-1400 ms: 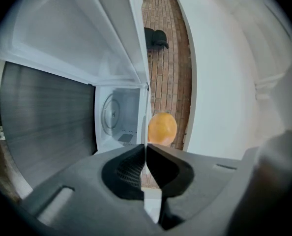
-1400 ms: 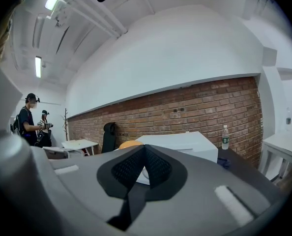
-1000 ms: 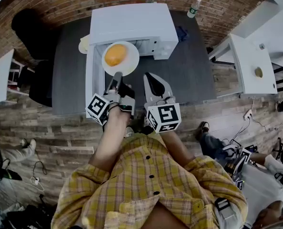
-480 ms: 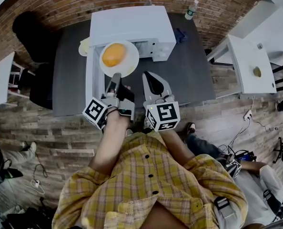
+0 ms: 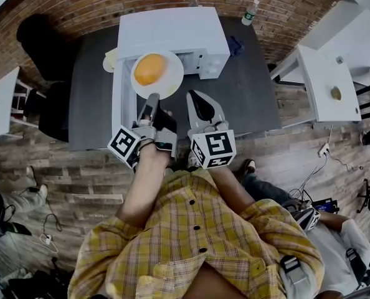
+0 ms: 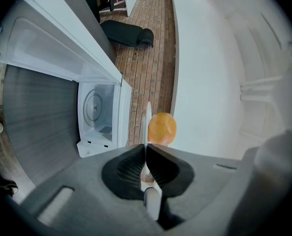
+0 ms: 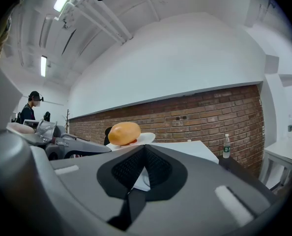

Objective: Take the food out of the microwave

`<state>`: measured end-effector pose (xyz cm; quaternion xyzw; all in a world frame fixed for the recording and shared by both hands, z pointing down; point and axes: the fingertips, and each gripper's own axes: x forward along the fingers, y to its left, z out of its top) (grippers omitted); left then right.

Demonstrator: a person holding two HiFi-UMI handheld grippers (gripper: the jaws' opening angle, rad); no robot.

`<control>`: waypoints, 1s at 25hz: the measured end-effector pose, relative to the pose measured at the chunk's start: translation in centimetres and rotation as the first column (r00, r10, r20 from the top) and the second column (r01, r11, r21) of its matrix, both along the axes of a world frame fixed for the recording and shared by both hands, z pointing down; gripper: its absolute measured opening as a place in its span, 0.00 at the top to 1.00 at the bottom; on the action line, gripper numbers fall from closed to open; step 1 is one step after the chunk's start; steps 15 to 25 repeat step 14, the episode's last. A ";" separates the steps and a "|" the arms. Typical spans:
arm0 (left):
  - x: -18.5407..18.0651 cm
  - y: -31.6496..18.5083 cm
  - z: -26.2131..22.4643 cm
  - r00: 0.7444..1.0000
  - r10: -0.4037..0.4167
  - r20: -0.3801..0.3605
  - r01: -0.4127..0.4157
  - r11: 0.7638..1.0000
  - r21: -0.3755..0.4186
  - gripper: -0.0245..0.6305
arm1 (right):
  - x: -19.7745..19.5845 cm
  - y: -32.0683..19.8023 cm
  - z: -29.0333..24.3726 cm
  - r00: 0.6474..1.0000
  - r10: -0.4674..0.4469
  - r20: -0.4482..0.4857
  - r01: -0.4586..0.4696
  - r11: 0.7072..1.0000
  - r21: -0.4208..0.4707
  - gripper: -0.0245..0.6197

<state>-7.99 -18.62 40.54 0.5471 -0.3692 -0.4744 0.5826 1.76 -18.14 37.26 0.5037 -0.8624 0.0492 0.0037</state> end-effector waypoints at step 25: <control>0.0 0.2 -0.3 1.000 0.007 -0.006 -0.007 1.000 -0.003 0.95 | 0.0 0.3 -0.1 1.000 0.012 -0.001 -0.012 1.000 -0.001 0.96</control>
